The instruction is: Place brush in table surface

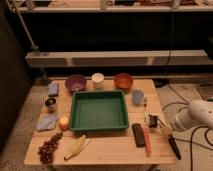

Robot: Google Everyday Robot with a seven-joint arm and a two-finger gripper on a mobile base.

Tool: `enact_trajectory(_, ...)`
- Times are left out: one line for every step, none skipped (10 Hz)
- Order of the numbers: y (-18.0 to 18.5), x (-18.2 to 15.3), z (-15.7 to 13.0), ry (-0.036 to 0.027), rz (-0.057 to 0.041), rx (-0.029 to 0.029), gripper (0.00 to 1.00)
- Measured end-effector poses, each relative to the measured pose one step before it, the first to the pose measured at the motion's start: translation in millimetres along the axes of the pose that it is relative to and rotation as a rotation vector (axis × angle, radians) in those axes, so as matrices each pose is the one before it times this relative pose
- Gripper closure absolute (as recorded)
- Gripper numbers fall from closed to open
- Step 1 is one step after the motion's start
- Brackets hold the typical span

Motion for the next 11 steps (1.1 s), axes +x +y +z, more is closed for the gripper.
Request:
enact_trajectory(0.48, 0.45, 2.62, -0.00758, 0.00587, 0.00303, 0.66)
enact_trajectory(-0.68, 1.03, 1.61, -0.00707, 0.00739, 0.00382, 0.66)
enact_trajectory(-0.59, 0.16, 1.07, -0.00386, 0.00587, 0.00175, 0.66)
enact_trajectory(-2.05, 0.95, 1.46, -0.00834, 0.01304, 0.00284, 0.66)
enact_trajectory(-2.27, 0.60, 2.54, -0.00698, 0.01242, 0.00028, 0.66)
enact_trajectory(-0.81, -0.47, 2.50, -0.00794, 0.00900, -0.00343, 0.66)
enact_trajectory(-1.90, 2.58, 2.40, -0.02367, 0.01848, -0.00431, 0.63)
enact_trajectory(-1.34, 2.46, 1.19, -0.01826, 0.00751, 0.00057, 0.56)
enact_trajectory(-1.14, 1.09, -1.24, -0.00754, 0.00247, 0.00374, 0.47)
enact_trajectory(0.98, -1.43, 0.22, -0.00152, -0.00372, 0.00085, 0.36)
enact_trajectory(-0.13, -0.13, -0.36, -0.00206, 0.00384, 0.00160, 0.26)
